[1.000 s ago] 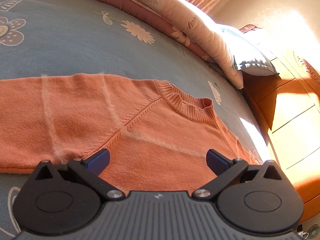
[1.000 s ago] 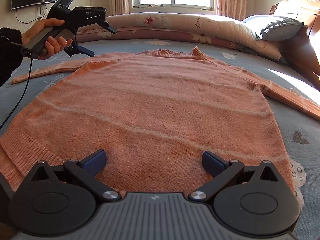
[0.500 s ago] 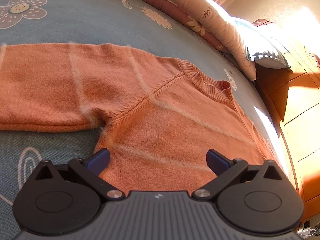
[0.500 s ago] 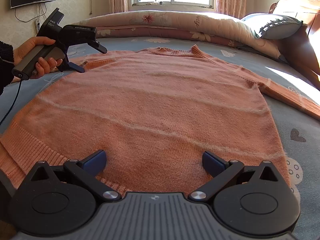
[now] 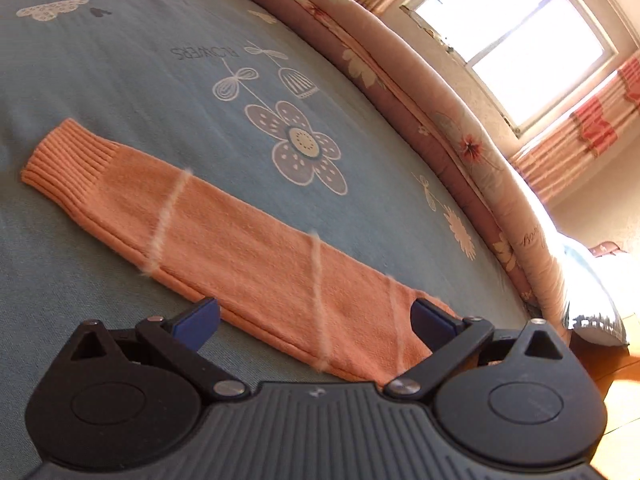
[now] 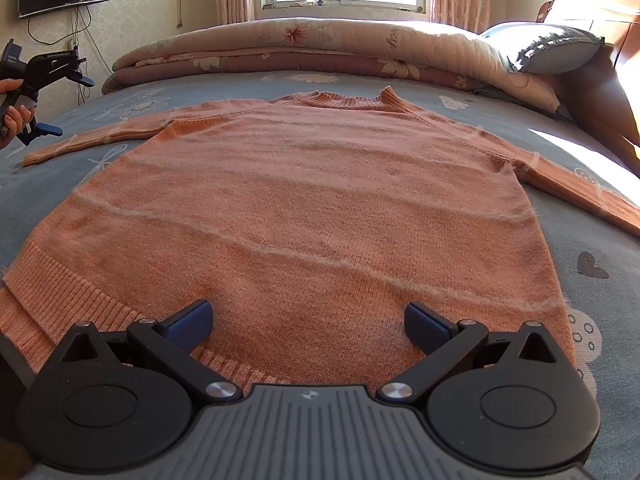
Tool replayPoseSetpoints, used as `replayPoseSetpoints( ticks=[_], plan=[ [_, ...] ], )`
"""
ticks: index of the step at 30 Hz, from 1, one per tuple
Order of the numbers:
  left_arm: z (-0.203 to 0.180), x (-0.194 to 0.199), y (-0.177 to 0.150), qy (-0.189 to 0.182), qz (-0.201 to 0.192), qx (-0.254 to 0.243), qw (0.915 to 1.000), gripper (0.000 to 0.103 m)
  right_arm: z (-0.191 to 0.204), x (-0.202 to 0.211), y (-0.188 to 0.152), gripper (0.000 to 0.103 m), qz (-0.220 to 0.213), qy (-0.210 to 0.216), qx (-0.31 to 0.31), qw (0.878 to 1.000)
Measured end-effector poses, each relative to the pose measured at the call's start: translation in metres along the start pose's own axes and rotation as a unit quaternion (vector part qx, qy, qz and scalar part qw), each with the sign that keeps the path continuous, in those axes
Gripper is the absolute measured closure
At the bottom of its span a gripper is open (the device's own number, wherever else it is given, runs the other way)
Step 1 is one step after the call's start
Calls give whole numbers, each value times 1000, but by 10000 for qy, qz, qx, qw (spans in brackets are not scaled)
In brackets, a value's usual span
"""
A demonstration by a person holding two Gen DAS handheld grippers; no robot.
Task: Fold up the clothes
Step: 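Move the open left gripper along the sweater sleeve toward its ribbed cuff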
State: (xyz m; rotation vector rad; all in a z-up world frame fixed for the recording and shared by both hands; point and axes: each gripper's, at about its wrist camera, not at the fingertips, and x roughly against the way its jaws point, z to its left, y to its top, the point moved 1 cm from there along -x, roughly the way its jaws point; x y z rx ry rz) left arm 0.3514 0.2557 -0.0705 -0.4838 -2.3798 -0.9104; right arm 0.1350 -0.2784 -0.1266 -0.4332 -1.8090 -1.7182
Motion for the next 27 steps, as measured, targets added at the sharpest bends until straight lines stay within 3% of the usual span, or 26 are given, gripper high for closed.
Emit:
replayPoseSetpoints(
  ticks=[4, 11, 14, 17, 21, 27],
  plan=[
    [28, -5, 26, 35, -262, 435, 9987, 3, 2, -1, -1, 0, -27, -32, 37, 10000],
    [24, -45, 45, -57, -386, 374, 9985, 3, 3, -4, -2, 0, -151, -43, 28, 9999],
    [36, -57, 41, -17, -267, 484, 9985, 3, 3, -5, -2, 0, -199, -46, 16, 9998],
    [53, -56, 36, 145, -379, 413, 9983, 9, 4, -6, -3, 0, -236, -49, 7, 9997],
    [71, -30, 43, 354, -585, 809, 9944, 12, 4, -6, -3, 0, -230, -53, 5, 9997],
    [92, 8, 40, 113, -849, 1253, 9884, 13, 4, -5, -3, 0, -217, -67, -1, 9997]
  ],
)
